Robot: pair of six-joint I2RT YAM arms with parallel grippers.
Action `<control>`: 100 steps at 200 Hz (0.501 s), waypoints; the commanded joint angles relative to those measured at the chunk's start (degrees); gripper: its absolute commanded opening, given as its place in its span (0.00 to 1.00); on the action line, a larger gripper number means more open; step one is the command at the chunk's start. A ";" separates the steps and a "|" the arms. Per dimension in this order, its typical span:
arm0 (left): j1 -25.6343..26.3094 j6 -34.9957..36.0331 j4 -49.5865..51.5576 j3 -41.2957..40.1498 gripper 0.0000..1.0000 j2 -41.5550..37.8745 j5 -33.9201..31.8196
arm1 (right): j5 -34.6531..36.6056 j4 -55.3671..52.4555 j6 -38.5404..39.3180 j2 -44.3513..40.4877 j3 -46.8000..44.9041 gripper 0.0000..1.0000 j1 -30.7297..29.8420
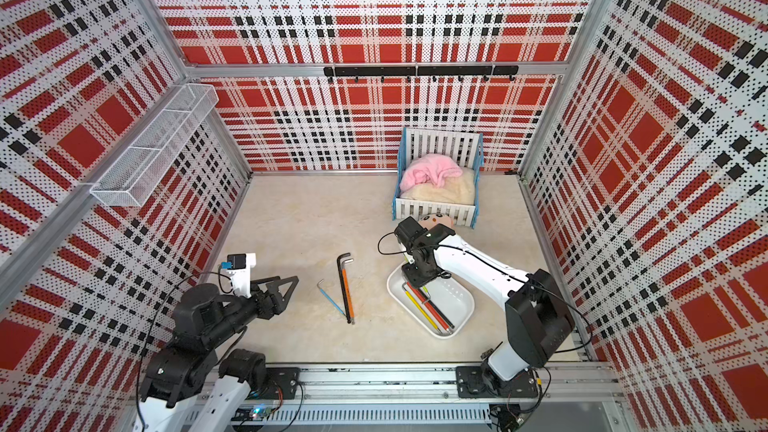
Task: Put the hex key on the desktop into the storage box
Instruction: Place the Allen key in the storage box.
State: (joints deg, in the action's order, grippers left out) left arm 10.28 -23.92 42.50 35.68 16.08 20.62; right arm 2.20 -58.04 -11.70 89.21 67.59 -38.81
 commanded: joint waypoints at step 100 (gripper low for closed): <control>-0.88 0.92 -0.64 -0.44 0.76 0.43 0.65 | 2.12 1.21 -1.52 4.01 -5.60 0.00 2.66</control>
State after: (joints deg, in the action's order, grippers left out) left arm 10.02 -23.90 42.50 35.68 16.10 20.64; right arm 3.66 -56.86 -11.62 92.49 63.18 -36.56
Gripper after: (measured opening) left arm 0.763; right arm 0.095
